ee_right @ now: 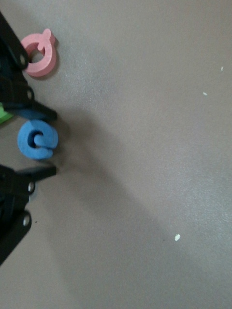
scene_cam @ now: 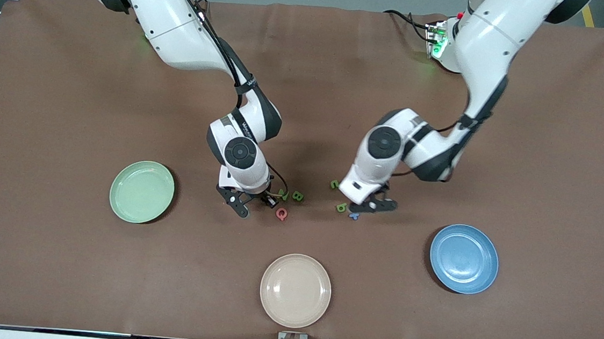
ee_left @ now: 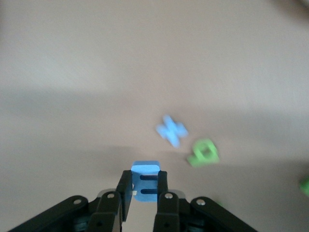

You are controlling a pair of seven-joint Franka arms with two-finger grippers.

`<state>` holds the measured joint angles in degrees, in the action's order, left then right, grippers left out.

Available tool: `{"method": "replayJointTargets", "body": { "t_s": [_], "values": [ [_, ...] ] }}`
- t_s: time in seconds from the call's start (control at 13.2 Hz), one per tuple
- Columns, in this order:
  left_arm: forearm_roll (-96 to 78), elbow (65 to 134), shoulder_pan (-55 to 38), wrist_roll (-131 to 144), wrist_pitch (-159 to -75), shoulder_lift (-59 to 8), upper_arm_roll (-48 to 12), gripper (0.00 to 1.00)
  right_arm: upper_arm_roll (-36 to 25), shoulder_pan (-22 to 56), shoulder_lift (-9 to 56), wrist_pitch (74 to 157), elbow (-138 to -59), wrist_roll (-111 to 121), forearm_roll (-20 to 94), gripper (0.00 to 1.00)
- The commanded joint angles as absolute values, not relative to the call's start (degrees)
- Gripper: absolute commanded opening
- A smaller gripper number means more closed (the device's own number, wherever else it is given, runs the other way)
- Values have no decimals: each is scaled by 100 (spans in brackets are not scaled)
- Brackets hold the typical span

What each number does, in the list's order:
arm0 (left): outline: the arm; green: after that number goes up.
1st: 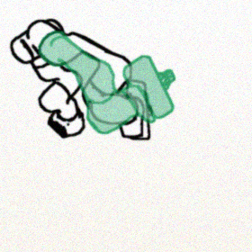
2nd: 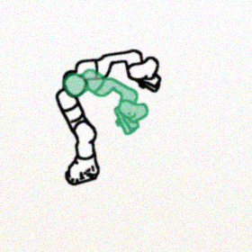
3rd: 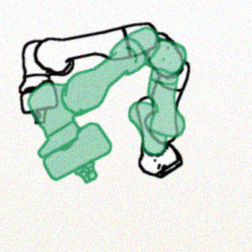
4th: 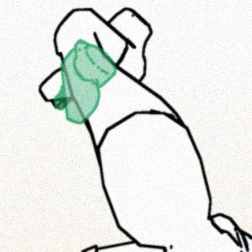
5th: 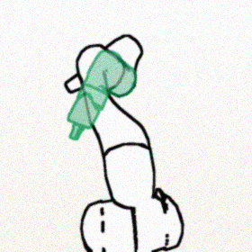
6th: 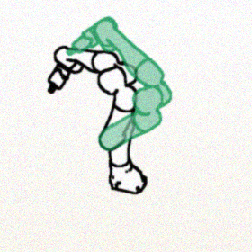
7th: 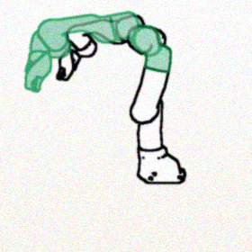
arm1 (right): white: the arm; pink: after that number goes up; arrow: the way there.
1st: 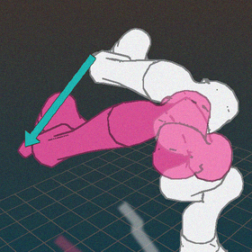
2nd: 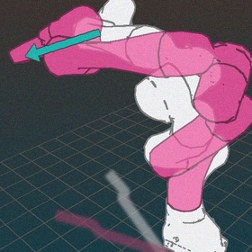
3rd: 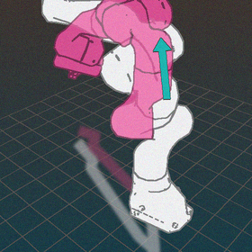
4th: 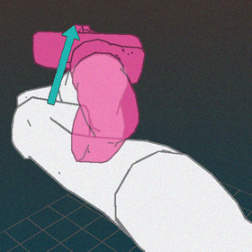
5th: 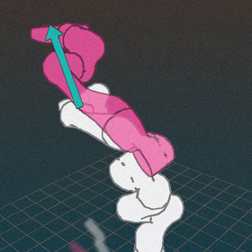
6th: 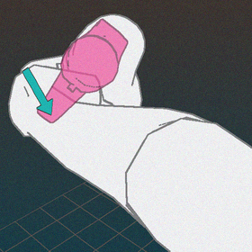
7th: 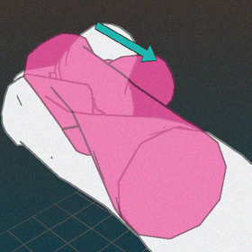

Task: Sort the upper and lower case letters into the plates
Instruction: 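Drop the m on the blue plate while the right gripper drops C on green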

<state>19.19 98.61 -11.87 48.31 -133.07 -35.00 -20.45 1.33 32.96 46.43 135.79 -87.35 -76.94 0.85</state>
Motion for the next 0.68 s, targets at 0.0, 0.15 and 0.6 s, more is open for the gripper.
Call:
{"method": "replayJointTargets", "body": {
  "t_s": [0.0,0.15,0.6],
  "values": [
    [2013,9836,-425,3915,-13175,-3217,-2083,0,97,3130,4606,13535,-8762,-7508,-62,0],
    [2021,9765,-37,3351,-13175,-3234,-2083,0,114,2779,4204,13090,-8937,-6833,-44,0],
    [3310,9606,790,2944,-13263,-3577,-2057,4,132,1417,2656,12682,-10369,-3959,26,0]
  ]
}}
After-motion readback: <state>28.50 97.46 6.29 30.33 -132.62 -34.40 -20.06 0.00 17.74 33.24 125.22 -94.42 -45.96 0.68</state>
